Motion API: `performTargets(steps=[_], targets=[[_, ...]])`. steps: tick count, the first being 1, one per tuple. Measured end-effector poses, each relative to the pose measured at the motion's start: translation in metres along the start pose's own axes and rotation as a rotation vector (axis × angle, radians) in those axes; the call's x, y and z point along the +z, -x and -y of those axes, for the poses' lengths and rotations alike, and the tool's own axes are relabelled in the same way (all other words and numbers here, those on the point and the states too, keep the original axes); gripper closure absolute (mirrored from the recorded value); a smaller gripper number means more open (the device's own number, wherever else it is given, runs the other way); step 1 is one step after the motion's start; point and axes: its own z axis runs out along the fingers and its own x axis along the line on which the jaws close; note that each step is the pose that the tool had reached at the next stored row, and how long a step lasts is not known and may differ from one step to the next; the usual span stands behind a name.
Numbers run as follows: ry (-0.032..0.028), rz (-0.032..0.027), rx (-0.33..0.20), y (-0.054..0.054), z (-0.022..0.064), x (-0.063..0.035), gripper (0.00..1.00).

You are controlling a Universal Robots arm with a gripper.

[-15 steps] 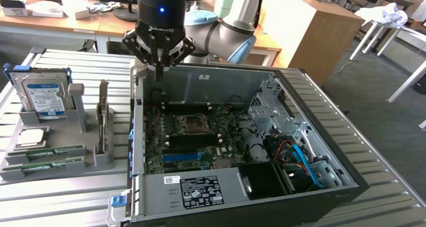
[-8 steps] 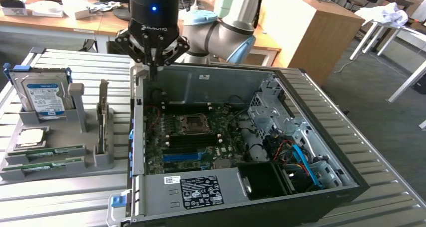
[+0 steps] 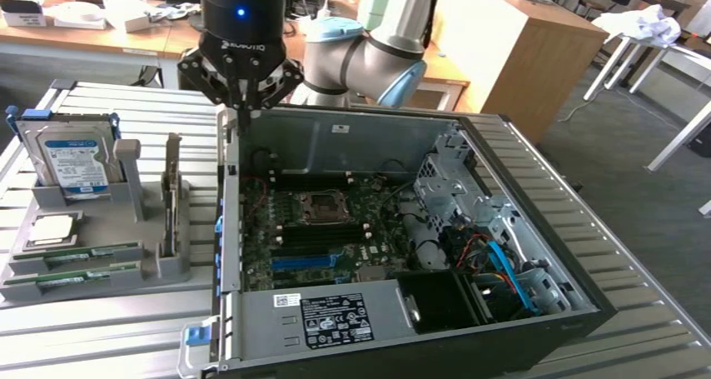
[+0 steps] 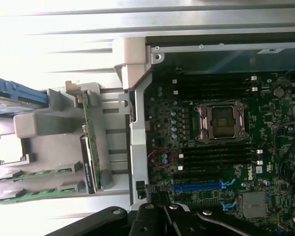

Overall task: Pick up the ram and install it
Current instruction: 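Press down the ram until it locks into place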

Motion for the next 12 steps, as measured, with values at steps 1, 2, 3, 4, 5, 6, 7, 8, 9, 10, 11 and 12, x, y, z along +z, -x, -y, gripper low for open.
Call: performTargets(steps=[1, 2, 3, 4, 5, 6, 7, 8, 9, 10, 11, 12], targets=[[0.0001, 0.0001, 0.000, -0.002, 0.0001, 0.0000, 0.90], [0.0000, 0.0001, 0.000, -0.003, 0.0002, -0.0001, 0.90], [0.0000, 0.0002, 0.000, -0.004, 0.0003, -0.0002, 0.90], [0.0000, 0.0003, 0.000, -0.006, 0.0005, -0.0002, 0.90], [0.0001, 0.0004, 0.000, -0.007, 0.0006, -0.0002, 0.90], [0.0001, 0.0005, 0.000, -0.009, 0.0007, -0.0002, 0.90], [0.0000, 0.0006, 0.000, -0.010, 0.0008, -0.0003, 0.90], [0.0000, 0.0007, 0.000, -0.012, 0.0009, -0.0004, 0.90], [0.0000, 0.0007, 0.000, -0.013, 0.0010, -0.0004, 0.90], [0.0000, 0.0009, 0.000, -0.015, 0.0011, -0.0005, 0.90], [0.0001, 0.0011, 0.000, -0.017, 0.0012, -0.0005, 0.90], [0.0001, 0.0011, 0.000, -0.018, 0.0014, -0.0005, 0.90]])
